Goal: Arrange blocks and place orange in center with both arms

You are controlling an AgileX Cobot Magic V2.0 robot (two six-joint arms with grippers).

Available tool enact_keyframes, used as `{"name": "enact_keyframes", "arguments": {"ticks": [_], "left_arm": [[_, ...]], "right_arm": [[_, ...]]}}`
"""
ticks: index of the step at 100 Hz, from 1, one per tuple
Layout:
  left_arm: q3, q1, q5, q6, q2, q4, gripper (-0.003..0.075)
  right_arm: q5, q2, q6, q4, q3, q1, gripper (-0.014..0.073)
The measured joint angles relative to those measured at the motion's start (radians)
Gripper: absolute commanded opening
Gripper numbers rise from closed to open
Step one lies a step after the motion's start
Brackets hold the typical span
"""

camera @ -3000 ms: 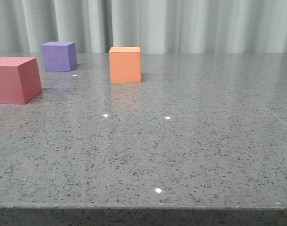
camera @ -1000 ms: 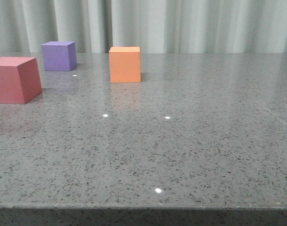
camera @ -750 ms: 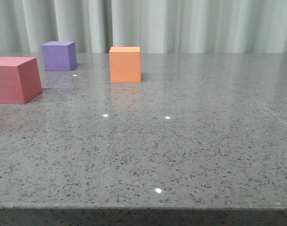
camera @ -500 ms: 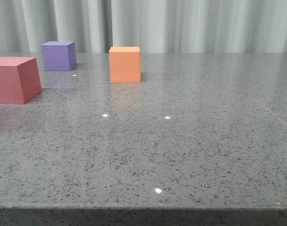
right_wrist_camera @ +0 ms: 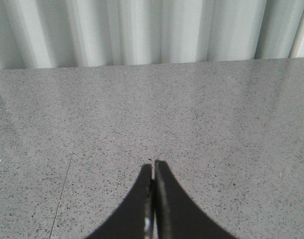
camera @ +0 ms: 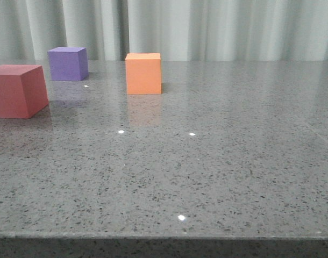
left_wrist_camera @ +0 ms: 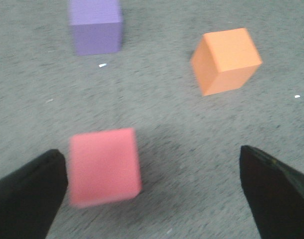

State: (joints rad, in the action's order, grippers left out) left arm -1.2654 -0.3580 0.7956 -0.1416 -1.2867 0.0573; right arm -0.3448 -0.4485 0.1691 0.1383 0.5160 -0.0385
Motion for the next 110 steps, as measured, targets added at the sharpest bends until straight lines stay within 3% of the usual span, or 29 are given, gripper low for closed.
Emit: {"name": "enact_keyframes", "arguments": {"ticks": [40, 72, 110], "left_arm": [[-0.382, -0.196, 0.029, -0.163, -0.42, -0.148, 0.0652], [-0.641, -0.273, 0.108, -0.301, -0.644, -0.295, 0.0652], [-0.71, -0.277, 0.126, -0.318, -0.752, -0.3, 0.0652]], "right_arm": [[0.0, 0.0, 0.0, 0.0, 0.0, 0.0, -0.0067], [0.0, 0.0, 0.0, -0.002, 0.0, -0.002, -0.0067], [0.0, 0.0, 0.0, -0.002, 0.0, -0.002, -0.0067]]}}
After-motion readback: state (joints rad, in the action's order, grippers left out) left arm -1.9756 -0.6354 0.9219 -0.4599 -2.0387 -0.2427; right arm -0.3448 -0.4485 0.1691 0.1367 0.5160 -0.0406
